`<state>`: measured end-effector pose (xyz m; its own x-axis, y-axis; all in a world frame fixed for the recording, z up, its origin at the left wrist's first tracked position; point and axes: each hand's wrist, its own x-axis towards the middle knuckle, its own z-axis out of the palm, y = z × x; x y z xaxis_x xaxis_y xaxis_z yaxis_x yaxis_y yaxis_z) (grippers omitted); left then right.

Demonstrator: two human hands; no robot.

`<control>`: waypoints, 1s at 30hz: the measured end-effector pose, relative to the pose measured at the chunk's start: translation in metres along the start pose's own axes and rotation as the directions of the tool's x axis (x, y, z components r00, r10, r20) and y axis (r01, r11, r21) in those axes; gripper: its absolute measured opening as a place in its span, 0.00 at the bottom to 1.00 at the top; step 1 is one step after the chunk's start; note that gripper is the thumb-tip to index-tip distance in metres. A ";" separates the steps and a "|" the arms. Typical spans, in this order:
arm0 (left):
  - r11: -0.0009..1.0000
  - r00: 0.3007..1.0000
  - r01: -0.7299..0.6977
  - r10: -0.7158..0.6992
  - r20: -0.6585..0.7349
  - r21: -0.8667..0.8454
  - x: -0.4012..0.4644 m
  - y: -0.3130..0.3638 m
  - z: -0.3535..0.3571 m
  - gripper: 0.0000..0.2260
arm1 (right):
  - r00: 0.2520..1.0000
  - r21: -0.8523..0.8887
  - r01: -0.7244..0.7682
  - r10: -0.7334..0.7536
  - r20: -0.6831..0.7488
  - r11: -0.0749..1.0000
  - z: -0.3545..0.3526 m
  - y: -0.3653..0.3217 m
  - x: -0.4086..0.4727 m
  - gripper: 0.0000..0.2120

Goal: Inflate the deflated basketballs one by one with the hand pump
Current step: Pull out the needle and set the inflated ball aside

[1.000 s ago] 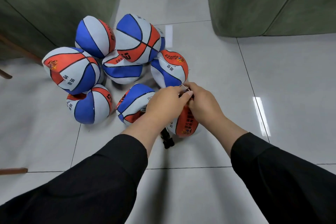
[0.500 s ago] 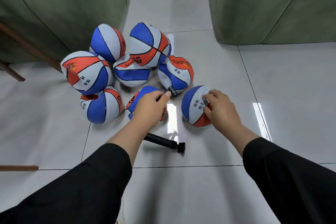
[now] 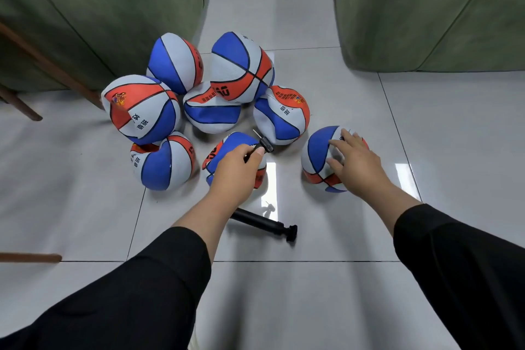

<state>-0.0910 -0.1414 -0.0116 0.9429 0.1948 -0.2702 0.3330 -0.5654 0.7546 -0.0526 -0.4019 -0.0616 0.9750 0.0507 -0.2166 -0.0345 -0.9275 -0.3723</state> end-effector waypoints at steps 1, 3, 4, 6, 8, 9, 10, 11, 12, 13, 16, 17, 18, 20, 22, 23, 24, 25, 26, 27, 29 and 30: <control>1.000 1.000 -0.009 0.009 0.002 -0.002 0.000 0.000 0.000 0.14 | 1.000 0.014 0.003 -0.003 -0.023 1.000 0.000 -0.003 -0.001 0.21; 0.999 0.999 -0.031 0.031 -0.005 0.005 -0.001 0.002 0.000 0.13 | 0.986 0.090 0.061 -0.046 -0.158 0.994 -0.002 -0.015 -0.006 0.18; 0.999 0.999 -0.046 0.045 -0.012 -0.003 -0.001 0.002 0.000 0.13 | 0.970 0.165 0.104 -0.064 -0.234 0.981 -0.005 -0.026 -0.010 0.17; 0.996 0.997 -0.074 0.073 -0.023 -0.044 -0.003 0.006 0.001 0.13 | 0.971 0.390 0.133 -0.040 -0.238 0.911 -0.009 -0.057 -0.022 0.15; 0.992 0.994 -0.109 0.108 -0.024 -0.056 -0.002 0.007 0.006 0.14 | 0.997 0.658 0.072 -0.036 -0.068 0.749 -0.006 -0.092 -0.033 0.14; 0.991 0.992 -0.128 0.128 -0.021 -0.041 -0.001 0.007 0.009 0.14 | 0.999 0.752 0.023 -0.044 0.008 0.659 -0.001 -0.108 -0.037 0.15; 0.989 0.990 -0.143 0.143 -0.013 -0.022 -0.001 0.007 0.010 0.14 | 0.998 0.813 -0.023 -0.037 0.054 0.582 0.005 -0.121 -0.039 0.15; 0.989 0.989 -0.148 0.148 -0.004 -0.010 0.000 0.007 0.012 0.14 | 0.997 0.860 -0.069 -0.002 0.082 0.506 0.010 -0.130 -0.041 0.15; 0.989 0.989 -0.148 0.148 0.014 0.000 0.000 0.006 0.013 0.14 | 0.994 0.900 -0.110 0.048 0.100 0.422 0.013 -0.137 -0.042 0.14; 0.988 0.987 -0.154 0.153 0.039 0.024 0.000 0.006 0.014 0.13 | 0.988 0.927 -0.146 0.100 0.118 0.346 0.014 -0.140 -0.043 0.12; 0.970 0.970 -0.206 0.185 0.156 0.127 -0.003 0.004 0.016 0.13 | 0.978 0.949 -0.181 0.152 0.145 0.260 0.019 -0.138 -0.042 0.11; 0.967 0.964 -0.223 0.200 0.176 0.122 -0.004 0.002 0.014 0.15 | 0.977 0.955 -0.181 0.155 0.147 0.236 0.021 -0.136 -0.041 0.12; 0.970 0.964 -0.224 0.206 0.168 0.093 -0.005 0.001 0.010 0.16 | 0.973 0.966 -0.186 0.169 0.156 0.181 0.022 -0.135 -0.039 0.12; 0.979 0.980 -0.198 0.196 0.043 0.049 -0.002 -0.003 -0.004 0.15 | 0.958 0.980 -0.200 0.211 0.195 0.003 0.020 -0.136 -0.033 0.13; 0.986 0.980 -0.130 0.145 -0.139 0.107 0.012 -0.013 -0.018 0.15 | 0.953 0.973 -0.201 0.210 0.221 -0.110 0.015 -0.138 -0.028 0.12; 0.984 0.980 -0.063 0.092 -0.175 0.166 0.022 -0.022 -0.024 0.19 | 0.953 0.972 -0.203 0.202 0.223 -0.119 0.013 -0.139 -0.025 0.11; 0.970 0.988 0.016 0.023 -0.153 0.245 0.032 -0.032 -0.027 0.26 | 0.954 0.972 -0.208 0.195 0.227 -0.111 0.011 -0.140 -0.024 0.10; 0.941 0.995 0.071 -0.041 -0.095 0.331 0.041 -0.043 -0.028 0.35 | 0.954 0.971 -0.218 0.190 0.233 -0.099 0.010 -0.141 -0.023 0.09; 0.905 0.995 0.095 -0.092 -0.026 0.414 0.048 -0.053 -0.028 0.42 | 0.953 0.970 -0.225 0.188 0.239 -0.091 0.010 -0.142 -0.022 0.09; 0.880 0.993 0.087 -0.116 0.033 0.467 0.055 -0.063 -0.026 0.48 | 0.952 0.970 -0.228 0.191 0.240 -0.082 0.010 -0.142 -0.020 0.09; 0.880 0.988 0.064 -0.123 0.097 0.470 0.065 -0.078 -0.020 0.53 | 0.949 0.970 -0.235 0.199 0.243 -0.067 0.010 -0.140 -0.018 0.08; 0.885 0.987 0.067 -0.128 0.102 0.461 0.069 -0.084 -0.016 0.53 | 0.949 0.970 -0.238 0.201 0.245 -0.057 0.010 -0.139 -0.018 0.08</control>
<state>-0.0535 -0.0676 -0.0844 0.8872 0.1826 -0.4238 0.3549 -0.8569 0.3737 -0.0673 -0.2702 -0.0153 0.8641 -0.0476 -0.5011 -0.4432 0.3998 -0.8023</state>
